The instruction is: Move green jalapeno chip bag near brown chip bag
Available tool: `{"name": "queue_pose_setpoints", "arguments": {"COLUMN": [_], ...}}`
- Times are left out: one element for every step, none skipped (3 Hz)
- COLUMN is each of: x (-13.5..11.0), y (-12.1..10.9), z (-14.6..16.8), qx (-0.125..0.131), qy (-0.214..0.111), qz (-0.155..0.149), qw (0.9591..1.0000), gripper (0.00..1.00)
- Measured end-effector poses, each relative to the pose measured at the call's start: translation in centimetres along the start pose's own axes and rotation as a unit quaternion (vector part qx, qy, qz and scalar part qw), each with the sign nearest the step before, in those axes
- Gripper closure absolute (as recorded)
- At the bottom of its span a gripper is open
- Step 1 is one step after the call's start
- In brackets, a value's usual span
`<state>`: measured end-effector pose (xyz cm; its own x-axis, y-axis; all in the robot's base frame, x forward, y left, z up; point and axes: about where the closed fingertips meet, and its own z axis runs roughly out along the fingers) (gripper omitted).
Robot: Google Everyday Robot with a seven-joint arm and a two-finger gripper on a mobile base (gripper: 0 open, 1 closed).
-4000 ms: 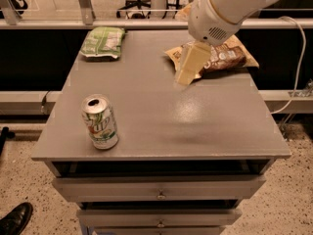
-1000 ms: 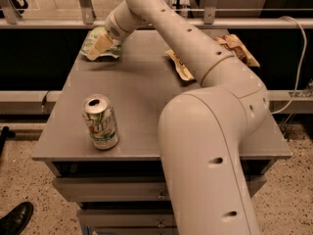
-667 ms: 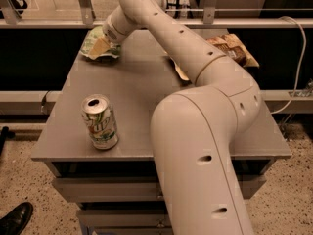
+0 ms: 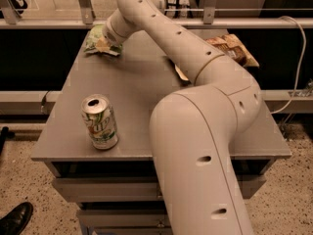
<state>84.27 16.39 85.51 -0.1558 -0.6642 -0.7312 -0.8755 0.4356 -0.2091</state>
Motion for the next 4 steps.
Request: {"name": "queue_pose_setpoints", "arguments": {"x": [-0.8, -1.7, -0.9, 1.9], "y": [-0.6, -1.5, -2.2, -3.5], "z": [-1.8, -5.9, -10.6, -13.4], "qx": [0.02, 0.06, 0.102, 0.135], "qy": [-0.01, -0.018, -0.001, 0.036], "qz": [-0.014, -0.049, -0.08, -0.087], "qw": [0.9997, 0.9968, 0.9915, 0.9864], "gripper": [0.96, 1.0, 1.0, 1.0]}}
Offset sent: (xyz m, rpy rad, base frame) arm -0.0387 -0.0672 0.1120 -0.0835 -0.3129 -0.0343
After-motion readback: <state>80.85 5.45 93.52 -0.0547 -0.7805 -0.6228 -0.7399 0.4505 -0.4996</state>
